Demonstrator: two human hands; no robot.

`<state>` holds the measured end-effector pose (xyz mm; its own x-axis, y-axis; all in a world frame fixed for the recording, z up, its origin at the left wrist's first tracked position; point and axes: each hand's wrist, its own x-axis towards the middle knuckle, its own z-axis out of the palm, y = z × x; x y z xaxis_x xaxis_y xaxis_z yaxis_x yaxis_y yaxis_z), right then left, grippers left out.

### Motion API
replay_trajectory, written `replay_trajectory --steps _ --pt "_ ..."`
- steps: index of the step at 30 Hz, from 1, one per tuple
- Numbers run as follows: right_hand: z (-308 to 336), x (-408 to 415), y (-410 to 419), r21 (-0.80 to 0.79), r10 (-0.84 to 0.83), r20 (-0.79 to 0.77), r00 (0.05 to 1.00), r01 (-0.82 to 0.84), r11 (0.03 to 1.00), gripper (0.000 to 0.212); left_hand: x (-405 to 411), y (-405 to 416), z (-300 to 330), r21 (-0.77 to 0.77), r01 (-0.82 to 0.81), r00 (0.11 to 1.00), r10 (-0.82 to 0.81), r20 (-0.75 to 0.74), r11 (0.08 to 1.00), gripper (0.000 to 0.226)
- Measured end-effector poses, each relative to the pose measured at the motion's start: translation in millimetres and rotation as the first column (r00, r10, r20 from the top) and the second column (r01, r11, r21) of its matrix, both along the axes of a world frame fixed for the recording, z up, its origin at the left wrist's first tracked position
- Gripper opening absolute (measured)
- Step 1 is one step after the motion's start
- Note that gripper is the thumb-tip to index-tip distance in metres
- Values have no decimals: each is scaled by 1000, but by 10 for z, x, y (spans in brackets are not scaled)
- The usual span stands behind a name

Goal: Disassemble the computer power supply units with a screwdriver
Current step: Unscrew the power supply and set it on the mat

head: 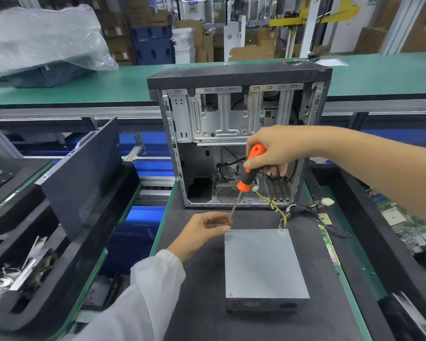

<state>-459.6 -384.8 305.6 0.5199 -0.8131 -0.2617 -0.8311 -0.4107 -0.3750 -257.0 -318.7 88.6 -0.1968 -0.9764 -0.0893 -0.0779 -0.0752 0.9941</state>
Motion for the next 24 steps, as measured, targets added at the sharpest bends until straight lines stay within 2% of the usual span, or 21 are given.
replay_trajectory --steps 4,8,11,13,16,18,20,22,24 --pt "-192 -170 -58 86 -112 197 974 96 992 23 -46 -11 -20 -43 -94 994 91 -66 995 20" --pt "-372 -383 -41 179 -266 390 882 211 961 25 -41 -43 -32 -57 -154 986 149 -74 986 16" --pt "-476 -552 17 190 -384 542 748 336 923 24 -121 -119 1 30 -305 905 300 -302 952 18" --pt "-478 -671 57 125 -404 609 683 420 899 22 -264 -196 69 90 -342 859 350 -374 935 23" --pt "-455 -815 144 -101 -339 618 709 500 860 24 -600 -266 176 93 -298 921 312 -236 950 37" --pt "-459 -865 226 -236 -301 609 734 529 815 28 -817 -280 214 76 -261 959 267 -97 962 36" --pt "-488 -888 310 -315 -257 616 745 531 787 29 -964 -280 201 -60 -197 974 202 103 979 27" --pt "-536 -911 374 -346 -219 630 745 522 780 25 -1076 -282 147 -209 -48 939 116 324 977 14" --pt "-601 -936 413 -321 -208 651 730 513 796 22 -1157 -267 81 -237 140 829 17 559 961 12"
